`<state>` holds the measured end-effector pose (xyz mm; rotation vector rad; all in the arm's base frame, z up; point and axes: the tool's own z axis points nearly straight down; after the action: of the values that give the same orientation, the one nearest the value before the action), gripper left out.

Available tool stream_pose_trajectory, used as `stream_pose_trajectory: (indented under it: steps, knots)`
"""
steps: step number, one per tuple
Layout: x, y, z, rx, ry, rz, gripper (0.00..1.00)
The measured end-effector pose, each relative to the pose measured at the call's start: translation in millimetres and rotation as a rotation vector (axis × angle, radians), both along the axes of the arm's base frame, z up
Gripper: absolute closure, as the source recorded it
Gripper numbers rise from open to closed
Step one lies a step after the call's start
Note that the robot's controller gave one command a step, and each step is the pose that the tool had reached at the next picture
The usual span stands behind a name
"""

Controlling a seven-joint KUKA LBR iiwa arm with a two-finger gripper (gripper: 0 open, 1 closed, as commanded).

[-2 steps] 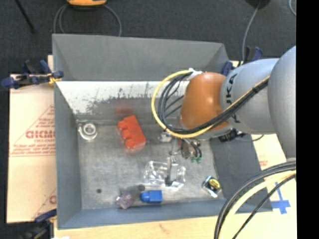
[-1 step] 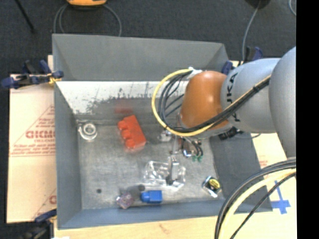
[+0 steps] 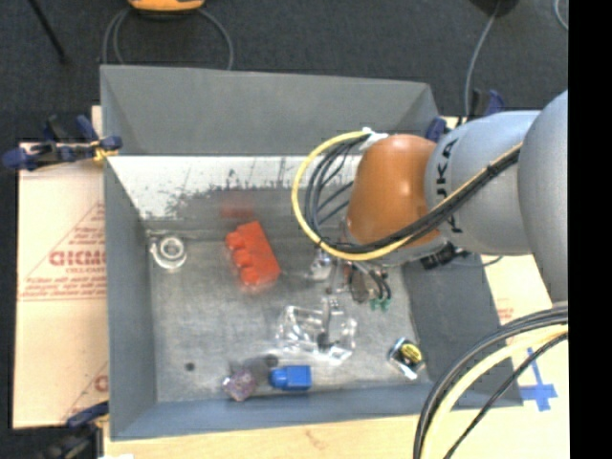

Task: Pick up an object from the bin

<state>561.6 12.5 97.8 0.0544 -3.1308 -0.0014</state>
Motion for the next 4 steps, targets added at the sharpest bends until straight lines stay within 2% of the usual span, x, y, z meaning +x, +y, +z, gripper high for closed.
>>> stream_pose_trajectory:
  steps: [1,2,3,4]
  knots:
    - [22.7,-23,196,-0.002,-0.023,0.368,1.00]
    - [-6.7,-3,72,0.004,-0.007,0.709,1.00]
    - [-5.2,-3,75,0.003,-0.014,0.707,0.00]
    - [-14.1,15,-24,-0.002,-0.030,0.995,0.00]
